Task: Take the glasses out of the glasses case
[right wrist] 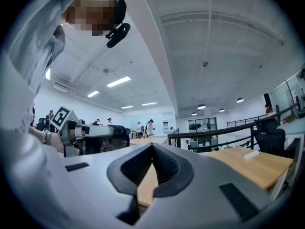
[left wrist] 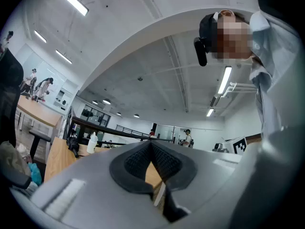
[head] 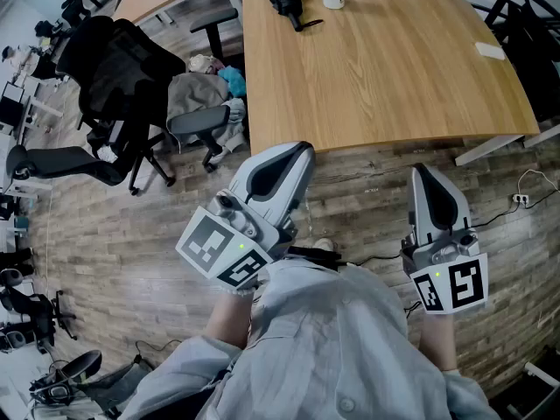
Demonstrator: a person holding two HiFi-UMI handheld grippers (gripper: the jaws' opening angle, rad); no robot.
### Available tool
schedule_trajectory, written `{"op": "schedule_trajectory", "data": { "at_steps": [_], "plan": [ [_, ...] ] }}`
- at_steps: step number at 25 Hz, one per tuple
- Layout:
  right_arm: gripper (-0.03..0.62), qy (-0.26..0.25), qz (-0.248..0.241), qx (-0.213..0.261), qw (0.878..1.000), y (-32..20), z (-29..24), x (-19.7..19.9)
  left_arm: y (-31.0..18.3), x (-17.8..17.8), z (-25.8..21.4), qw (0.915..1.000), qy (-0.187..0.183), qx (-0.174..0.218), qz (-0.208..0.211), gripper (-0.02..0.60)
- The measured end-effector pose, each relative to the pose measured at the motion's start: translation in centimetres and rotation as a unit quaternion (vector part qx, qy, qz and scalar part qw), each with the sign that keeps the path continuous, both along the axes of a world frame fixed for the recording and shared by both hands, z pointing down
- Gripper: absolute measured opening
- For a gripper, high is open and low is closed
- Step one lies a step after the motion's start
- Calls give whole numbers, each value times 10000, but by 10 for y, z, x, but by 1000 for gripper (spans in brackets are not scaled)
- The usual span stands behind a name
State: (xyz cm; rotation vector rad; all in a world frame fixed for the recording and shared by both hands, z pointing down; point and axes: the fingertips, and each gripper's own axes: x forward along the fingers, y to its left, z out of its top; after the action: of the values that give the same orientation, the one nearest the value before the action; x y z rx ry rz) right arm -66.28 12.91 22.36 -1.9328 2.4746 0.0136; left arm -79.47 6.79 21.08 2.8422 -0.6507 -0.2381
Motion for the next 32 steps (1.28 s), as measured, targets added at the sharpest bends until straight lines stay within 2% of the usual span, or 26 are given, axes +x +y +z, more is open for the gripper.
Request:
{"op": "schedule_trajectory", "data": {
  "at_steps": [8, 17, 26, 32],
  "plan": [
    [0, 6, 34, -34, 10000, -8, 2, 5, -8, 8, 3, 10000, 11, -35, 89, 3],
    [2, 45, 277, -42, 9996, -9, 0, 11, -12, 20, 2, 9992, 59, -48, 393, 3],
    [1, 129, 953, -11, 9954, 10, -3, 33, -7, 49, 2, 9947, 181, -40, 1011, 4],
    [2, 180, 1482, 11, 9888, 26, -7, 49, -1, 73, 0, 9880, 233, -35, 1528, 3]
  ]
}}
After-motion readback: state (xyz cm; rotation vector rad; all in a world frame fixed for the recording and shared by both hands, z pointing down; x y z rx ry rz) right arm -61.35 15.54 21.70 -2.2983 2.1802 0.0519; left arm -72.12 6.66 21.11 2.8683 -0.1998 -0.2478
